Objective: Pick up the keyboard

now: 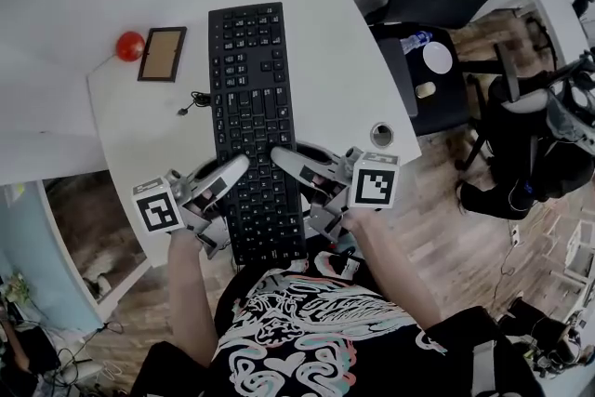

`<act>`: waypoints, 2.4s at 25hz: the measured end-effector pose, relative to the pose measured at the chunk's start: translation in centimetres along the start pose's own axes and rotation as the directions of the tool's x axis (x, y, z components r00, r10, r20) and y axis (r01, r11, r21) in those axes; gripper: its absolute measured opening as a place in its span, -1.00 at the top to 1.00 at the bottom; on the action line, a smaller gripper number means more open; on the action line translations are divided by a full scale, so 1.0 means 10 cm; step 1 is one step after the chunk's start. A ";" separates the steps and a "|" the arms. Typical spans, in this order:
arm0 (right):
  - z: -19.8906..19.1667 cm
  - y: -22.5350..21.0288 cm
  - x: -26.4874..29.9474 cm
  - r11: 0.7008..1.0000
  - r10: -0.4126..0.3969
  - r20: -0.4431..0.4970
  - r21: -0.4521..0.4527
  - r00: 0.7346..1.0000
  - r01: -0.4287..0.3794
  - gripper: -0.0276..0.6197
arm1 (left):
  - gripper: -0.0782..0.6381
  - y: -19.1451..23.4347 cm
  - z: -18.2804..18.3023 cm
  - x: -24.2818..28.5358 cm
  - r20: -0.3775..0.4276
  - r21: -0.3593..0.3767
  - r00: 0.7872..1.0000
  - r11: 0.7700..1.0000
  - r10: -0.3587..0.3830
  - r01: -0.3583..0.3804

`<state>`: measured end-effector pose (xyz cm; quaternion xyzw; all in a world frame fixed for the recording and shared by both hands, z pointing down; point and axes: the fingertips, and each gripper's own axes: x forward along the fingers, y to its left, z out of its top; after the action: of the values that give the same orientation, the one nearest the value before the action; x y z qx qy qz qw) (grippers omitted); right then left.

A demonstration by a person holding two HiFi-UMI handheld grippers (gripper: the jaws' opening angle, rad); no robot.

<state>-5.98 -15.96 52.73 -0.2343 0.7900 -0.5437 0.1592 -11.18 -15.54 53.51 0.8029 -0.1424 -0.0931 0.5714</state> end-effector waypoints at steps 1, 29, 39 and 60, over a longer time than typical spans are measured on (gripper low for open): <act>0.00 0.00 0.00 1.000 0.001 0.002 -0.002 1.000 -0.001 0.52 | 0.43 0.00 0.00 0.00 0.001 0.002 1.000 1.000 -0.003 0.003; 0.07 0.20 0.03 1.000 0.021 0.034 -0.014 0.999 -0.021 0.52 | 0.41 -0.17 0.05 0.04 0.023 -0.036 0.998 0.998 -0.053 0.054; 0.07 0.27 0.01 1.000 0.005 0.038 -0.008 0.999 -0.005 0.52 | 0.40 -0.24 0.02 0.04 0.033 -0.041 0.996 0.996 -0.081 0.082; 0.06 0.21 0.02 0.999 0.009 0.003 0.036 1.000 -0.009 0.52 | 0.40 -0.21 0.01 0.02 0.062 -0.066 0.997 0.996 -0.050 0.054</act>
<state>-6.27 -15.92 50.56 -0.2289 0.7810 -0.5566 0.1669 -10.74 -15.05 51.46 0.7834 -0.1352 -0.1369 0.5910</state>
